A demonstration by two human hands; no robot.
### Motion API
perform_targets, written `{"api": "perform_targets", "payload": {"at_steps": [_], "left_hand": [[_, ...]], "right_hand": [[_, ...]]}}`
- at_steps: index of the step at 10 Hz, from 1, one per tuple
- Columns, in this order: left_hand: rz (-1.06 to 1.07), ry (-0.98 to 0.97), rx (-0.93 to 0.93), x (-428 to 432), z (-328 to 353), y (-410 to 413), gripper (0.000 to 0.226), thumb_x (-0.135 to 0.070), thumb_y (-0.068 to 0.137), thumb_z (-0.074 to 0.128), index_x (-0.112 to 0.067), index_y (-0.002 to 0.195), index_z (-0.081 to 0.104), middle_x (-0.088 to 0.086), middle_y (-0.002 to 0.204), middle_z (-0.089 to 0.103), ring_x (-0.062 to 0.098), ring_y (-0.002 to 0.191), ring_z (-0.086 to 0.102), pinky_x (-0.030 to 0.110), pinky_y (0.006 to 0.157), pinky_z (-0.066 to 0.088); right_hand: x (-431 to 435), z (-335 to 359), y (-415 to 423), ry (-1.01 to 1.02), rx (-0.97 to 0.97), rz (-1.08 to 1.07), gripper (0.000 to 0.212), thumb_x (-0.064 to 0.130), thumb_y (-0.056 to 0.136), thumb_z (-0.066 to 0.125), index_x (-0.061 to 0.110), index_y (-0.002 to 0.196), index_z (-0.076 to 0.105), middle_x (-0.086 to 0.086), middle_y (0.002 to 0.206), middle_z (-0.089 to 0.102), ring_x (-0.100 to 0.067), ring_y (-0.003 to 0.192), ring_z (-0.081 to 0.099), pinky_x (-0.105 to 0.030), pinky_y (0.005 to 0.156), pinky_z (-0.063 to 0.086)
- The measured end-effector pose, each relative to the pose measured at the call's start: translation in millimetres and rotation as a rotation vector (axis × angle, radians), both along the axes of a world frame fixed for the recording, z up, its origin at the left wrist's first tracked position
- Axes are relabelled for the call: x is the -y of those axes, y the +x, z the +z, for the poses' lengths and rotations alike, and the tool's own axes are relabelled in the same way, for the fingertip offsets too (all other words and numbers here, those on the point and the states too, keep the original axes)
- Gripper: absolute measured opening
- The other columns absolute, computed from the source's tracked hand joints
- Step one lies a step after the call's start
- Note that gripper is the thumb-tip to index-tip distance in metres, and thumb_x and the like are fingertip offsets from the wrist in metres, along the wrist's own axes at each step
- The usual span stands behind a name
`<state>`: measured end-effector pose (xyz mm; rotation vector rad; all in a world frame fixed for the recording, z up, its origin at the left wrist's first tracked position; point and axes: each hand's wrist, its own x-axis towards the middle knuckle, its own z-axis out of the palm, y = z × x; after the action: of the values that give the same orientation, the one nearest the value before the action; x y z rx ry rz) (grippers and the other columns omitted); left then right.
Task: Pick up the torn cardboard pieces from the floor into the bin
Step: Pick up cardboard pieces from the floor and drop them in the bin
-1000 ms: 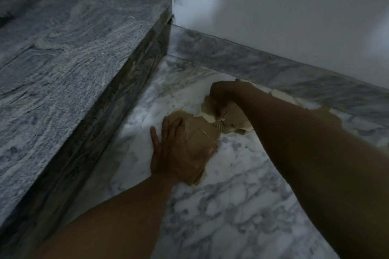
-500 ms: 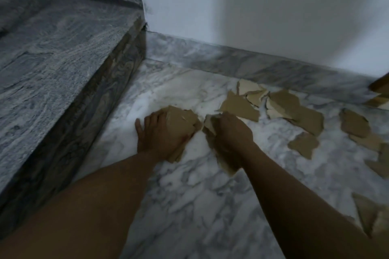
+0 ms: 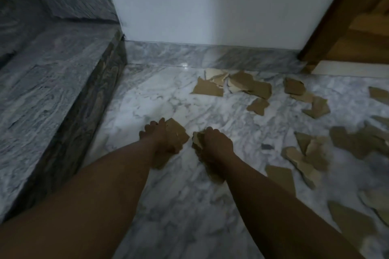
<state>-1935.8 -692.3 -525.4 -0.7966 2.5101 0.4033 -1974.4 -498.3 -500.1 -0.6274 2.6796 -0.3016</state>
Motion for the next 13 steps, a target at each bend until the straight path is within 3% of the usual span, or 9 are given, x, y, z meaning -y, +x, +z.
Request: {"api": "perform_targets", "payload": {"at_steps": [3,4,5,6,8,9,10,12,13], "left_hand": [[-0.006,-0.097,-0.008,-67.5,46.1,29.0,0.049,-0.048,0.068,0.066,-0.024,0.109,0.055,0.006,0.114,0.057,0.031,0.115,0.043,0.051,0.093,0.033],[-0.059,-0.040,-0.248,-84.2,69.3,13.7,0.035,-0.040,0.070,0.070,-0.019,0.096,0.061,0.005,0.097,0.066,0.027,0.091,0.064,0.035,0.071,0.053],[-0.117,0.334,-0.527,-116.5,107.2,-27.8,0.025,-0.025,0.080,0.069,-0.013,0.102,0.064,0.001,0.095,0.072,0.025,0.091,0.066,0.036,0.076,0.057],[-0.230,0.630,-0.696,-172.3,170.0,-71.6,0.021,-0.019,0.091,0.059,-0.002,0.100,0.067,-0.001,0.091,0.070,0.019,0.094,0.056,0.026,0.075,0.043],[-0.274,0.785,-0.812,-252.8,219.9,-140.2,0.058,-0.050,0.074,0.062,-0.015,0.120,0.059,0.003,0.111,0.067,0.023,0.102,0.067,0.040,0.087,0.058],[-0.267,0.823,-0.808,-331.7,220.5,-195.4,0.063,-0.052,0.064,0.060,-0.017,0.116,0.061,0.004,0.106,0.068,0.023,0.094,0.068,0.045,0.082,0.060],[-0.246,0.959,-0.830,-415.7,237.5,-224.3,0.041,-0.036,0.087,0.059,-0.009,0.118,0.059,0.008,0.109,0.066,0.026,0.097,0.066,0.040,0.083,0.057],[-0.374,1.058,-0.783,-572.7,274.8,-212.2,0.035,-0.020,0.093,0.056,0.003,0.119,0.056,0.017,0.112,0.061,0.025,0.098,0.059,0.034,0.079,0.050],[-0.446,1.083,-0.767,-609.0,284.4,-216.7,0.012,-0.020,0.092,0.058,-0.008,0.095,0.057,0.007,0.096,0.059,0.018,0.085,0.057,0.025,0.063,0.044]], "right_hand": [[-47.2,38.0,31.0,0.003,0.076,-0.018,0.058,0.031,0.087,0.072,0.006,0.133,0.047,-0.011,0.129,0.053,-0.031,0.119,0.056,-0.039,0.098,0.048],[-60.8,76.1,0.1,-0.008,-0.022,-0.067,0.042,0.022,0.092,0.065,0.010,0.131,0.052,-0.011,0.130,0.057,-0.027,0.115,0.058,-0.034,0.093,0.050],[-90.2,143.3,-42.8,-0.165,-0.089,-0.186,0.038,0.015,0.099,0.055,0.003,0.135,0.052,-0.017,0.135,0.055,-0.029,0.114,0.058,-0.018,0.082,0.049],[-146.1,213.0,-93.1,-0.188,-0.237,-0.256,0.048,0.015,0.089,0.068,0.001,0.133,0.054,-0.018,0.133,0.058,-0.036,0.124,0.056,-0.033,0.093,0.046],[-281.9,299.5,-124.8,-0.317,-0.486,-0.638,0.038,0.010,0.103,0.046,-0.009,0.135,0.049,-0.028,0.140,0.050,-0.043,0.131,0.047,-0.044,0.107,0.038],[-369.4,282.9,-146.9,-0.509,-0.586,-0.828,0.039,0.014,0.102,0.046,-0.006,0.135,0.049,-0.023,0.137,0.052,-0.037,0.126,0.050,-0.035,0.094,0.040],[-439.8,282.2,-143.4,-0.647,-0.637,-1.005,0.044,0.017,0.101,0.051,0.001,0.140,0.037,-0.007,0.122,0.049,-0.017,0.099,0.055,-0.014,0.075,0.042],[-518.2,266.6,-130.7,-0.831,-0.842,-1.434,0.047,0.020,0.095,0.056,0.011,0.134,0.032,-0.014,0.139,0.042,-0.031,0.123,0.051,-0.040,0.097,0.047],[-538.4,264.1,-133.0,-0.776,-0.806,-1.439,0.042,0.015,0.098,0.052,0.008,0.134,0.033,-0.017,0.136,0.044,-0.034,0.121,0.052,-0.038,0.089,0.044]]}}
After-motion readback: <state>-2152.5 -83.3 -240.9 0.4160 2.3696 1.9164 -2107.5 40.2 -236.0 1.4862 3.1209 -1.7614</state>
